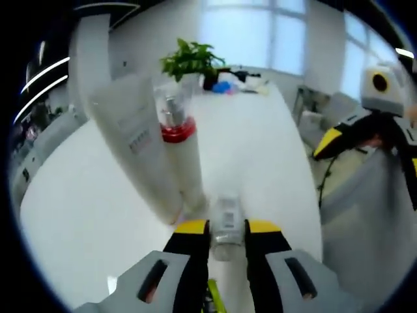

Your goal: Arrange the skincare products in the storage area until every visible bottle or jar stands upright without overlapping.

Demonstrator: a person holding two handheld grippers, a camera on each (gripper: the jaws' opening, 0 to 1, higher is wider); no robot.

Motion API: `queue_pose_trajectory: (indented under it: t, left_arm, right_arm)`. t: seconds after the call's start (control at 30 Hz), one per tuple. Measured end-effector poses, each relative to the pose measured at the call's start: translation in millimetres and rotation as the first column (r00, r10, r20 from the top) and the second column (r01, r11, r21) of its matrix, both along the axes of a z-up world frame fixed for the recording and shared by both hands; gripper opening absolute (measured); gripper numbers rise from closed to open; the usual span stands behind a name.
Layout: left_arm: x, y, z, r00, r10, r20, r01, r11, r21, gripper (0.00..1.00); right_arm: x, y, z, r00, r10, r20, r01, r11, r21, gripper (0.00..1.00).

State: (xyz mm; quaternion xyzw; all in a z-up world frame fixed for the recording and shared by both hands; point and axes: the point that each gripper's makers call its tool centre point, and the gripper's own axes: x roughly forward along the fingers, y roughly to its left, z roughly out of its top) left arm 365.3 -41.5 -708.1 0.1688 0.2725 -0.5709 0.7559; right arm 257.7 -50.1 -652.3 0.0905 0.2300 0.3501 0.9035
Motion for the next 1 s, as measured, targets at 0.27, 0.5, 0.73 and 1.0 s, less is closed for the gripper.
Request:
queue_pose_trajectory:
  t: [0.27,0.5,0.73,1.0]
  left_arm:
    - [-7.6,2.6,-3.7,1.000,0.013,-0.004,-0.013,0.999,0.032,0.17]
    - [-28.1,23.7,-47.5,0.999,-0.017,-0.044,0.026,0.978,0.208,0.17]
    - [-40.6,30.5,-66.7,0.996,-0.072,-0.054,0.086,0.942,0.325,0.17]
    - [-42.2,36.1,-70.2,0.991,-0.123,-0.045,0.131,0.914,0.385,0.18]
  right_arm:
    - [3.6,10.2,-2.8,0.995,0.095,0.028,-0.093,0.992,-0.091,0.79]
    - [10.0,4.6,9.3,0.996,0.068,0.061,-0.064,0.996,-0.065,0.79]
    - [3.3,-11.4,5.6,0.998,0.040,0.051,-0.037,0.997,-0.062,0.79]
    - [0.6,-21.7,9.1,0.998,-0.005,0.059,0.007,0.999,-0.034,0.79]
